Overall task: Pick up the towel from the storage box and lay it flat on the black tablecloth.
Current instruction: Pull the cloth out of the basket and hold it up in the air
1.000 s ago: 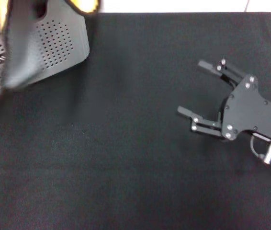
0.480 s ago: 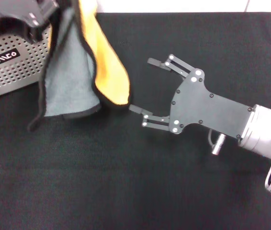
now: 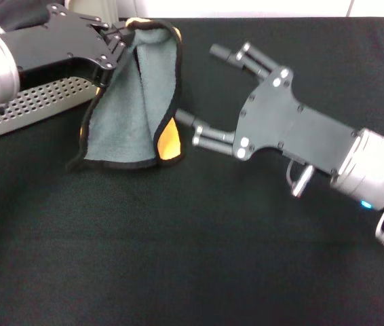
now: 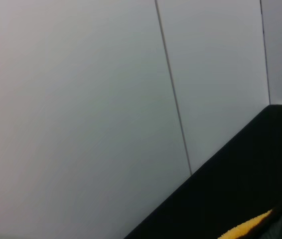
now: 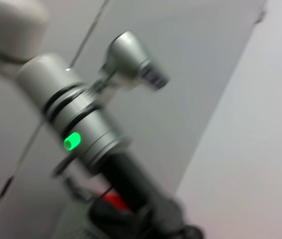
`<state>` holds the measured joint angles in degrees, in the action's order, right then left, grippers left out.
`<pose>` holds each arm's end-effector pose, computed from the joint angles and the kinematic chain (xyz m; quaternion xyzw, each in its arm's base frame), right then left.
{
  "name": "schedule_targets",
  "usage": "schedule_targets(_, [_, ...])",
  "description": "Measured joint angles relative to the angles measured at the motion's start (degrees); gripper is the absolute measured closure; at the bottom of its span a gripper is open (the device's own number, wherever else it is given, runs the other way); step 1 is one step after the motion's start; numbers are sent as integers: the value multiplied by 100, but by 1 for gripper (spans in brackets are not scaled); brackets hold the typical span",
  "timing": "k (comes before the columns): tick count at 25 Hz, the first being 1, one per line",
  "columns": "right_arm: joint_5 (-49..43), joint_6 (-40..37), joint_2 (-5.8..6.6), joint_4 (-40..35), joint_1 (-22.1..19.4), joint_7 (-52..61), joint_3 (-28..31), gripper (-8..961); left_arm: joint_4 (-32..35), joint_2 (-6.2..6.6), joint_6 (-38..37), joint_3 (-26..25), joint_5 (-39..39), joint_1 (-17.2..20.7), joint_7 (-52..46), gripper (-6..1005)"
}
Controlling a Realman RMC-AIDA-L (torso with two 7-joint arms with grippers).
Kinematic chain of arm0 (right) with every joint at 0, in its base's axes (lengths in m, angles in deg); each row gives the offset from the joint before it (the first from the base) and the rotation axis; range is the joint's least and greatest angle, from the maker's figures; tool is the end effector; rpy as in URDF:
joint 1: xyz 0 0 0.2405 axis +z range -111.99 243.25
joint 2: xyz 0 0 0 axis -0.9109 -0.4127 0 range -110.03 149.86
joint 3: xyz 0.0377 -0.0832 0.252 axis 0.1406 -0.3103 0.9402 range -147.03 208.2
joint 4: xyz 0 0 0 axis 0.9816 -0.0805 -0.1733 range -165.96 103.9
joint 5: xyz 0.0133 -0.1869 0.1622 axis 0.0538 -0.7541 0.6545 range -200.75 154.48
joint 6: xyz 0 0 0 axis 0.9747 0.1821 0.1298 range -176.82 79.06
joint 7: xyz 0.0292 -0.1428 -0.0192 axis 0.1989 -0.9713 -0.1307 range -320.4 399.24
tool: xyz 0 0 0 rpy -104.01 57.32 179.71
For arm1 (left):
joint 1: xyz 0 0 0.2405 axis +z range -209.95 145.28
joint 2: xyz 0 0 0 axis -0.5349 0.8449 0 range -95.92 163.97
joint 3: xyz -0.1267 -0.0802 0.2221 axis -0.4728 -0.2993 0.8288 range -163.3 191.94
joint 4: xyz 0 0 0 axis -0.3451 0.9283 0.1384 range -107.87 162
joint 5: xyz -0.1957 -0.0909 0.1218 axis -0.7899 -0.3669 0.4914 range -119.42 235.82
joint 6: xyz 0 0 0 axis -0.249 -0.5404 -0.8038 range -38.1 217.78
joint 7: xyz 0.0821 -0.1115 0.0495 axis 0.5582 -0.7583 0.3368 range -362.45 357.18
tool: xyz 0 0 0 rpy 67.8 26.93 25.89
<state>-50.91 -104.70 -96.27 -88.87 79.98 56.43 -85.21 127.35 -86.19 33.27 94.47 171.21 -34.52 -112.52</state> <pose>0.1531 0.3269 -0.0926 -0.8564 -0.1433 0.3781 0.3211 -0.1808 0.3536 0.0644 -0.9083 -0.1170 -0.1391 0.3768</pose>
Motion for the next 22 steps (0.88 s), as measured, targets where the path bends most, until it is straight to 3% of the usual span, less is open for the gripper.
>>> schedule_targets(9, [940, -136, 0, 318, 298, -61, 54, 130, -151, -1, 190, 243, 21, 61, 143, 979])
schedule_targets(17, [1272, -341, 0, 1404, 1133, 498, -1, 133, -119, 1, 206, 412, 10, 53, 166, 976])
schedule_targets(22, [1289, -495, 1, 1759, 1322, 793, -18, 136, -107, -3, 236, 445, -10, 65, 192, 974])
